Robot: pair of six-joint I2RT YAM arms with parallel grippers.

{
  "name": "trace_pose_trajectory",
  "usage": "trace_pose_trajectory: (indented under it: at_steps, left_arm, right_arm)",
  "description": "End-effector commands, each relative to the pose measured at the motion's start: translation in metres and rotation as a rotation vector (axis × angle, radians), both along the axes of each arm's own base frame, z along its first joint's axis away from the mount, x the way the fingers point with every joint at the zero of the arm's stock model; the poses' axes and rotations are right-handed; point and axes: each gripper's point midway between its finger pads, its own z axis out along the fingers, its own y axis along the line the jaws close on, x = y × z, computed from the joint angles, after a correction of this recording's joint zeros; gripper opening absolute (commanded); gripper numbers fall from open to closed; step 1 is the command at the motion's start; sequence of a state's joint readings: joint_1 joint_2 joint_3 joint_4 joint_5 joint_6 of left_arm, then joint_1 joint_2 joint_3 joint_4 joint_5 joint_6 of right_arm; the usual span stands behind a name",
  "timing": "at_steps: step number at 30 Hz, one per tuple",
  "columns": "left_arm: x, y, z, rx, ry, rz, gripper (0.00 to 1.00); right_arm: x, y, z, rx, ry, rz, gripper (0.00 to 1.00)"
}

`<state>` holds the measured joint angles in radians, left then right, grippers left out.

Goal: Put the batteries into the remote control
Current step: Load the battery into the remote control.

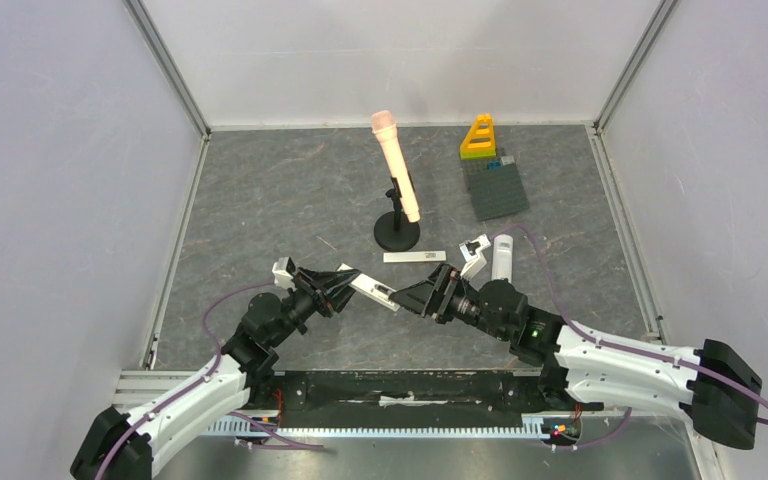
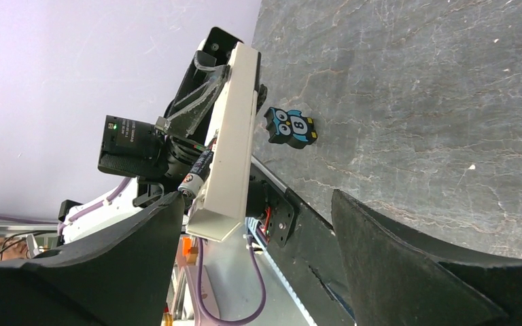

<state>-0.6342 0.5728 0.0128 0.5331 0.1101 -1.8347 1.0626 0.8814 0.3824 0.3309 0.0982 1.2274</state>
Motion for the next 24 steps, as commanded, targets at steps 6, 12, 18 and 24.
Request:
trace_pose_trajectory:
  at_steps: [6,12,18,24]
  left_arm:
    - [-0.007,0.002,0.003,-0.033,-0.033,-0.018,0.02]
    - [-0.008,0.001,0.011,-0.025,-0.079,-0.021,0.02]
    - [-0.011,0.001,0.014,-0.002,-0.127,-0.031,0.02]
    - [-0.013,0.000,0.022,0.028,-0.201,-0.037,0.02]
  right_arm:
    - [0.002,0.003,0.001,0.036,0.021,-0.005,0.80]
    - [0.003,0.003,-0.004,0.046,0.061,-0.006,0.78]
    - [0.004,0.002,-0.008,0.068,0.095,-0.010,0.75]
    - [0.001,0.005,-0.011,0.076,0.126,0.014,0.73]
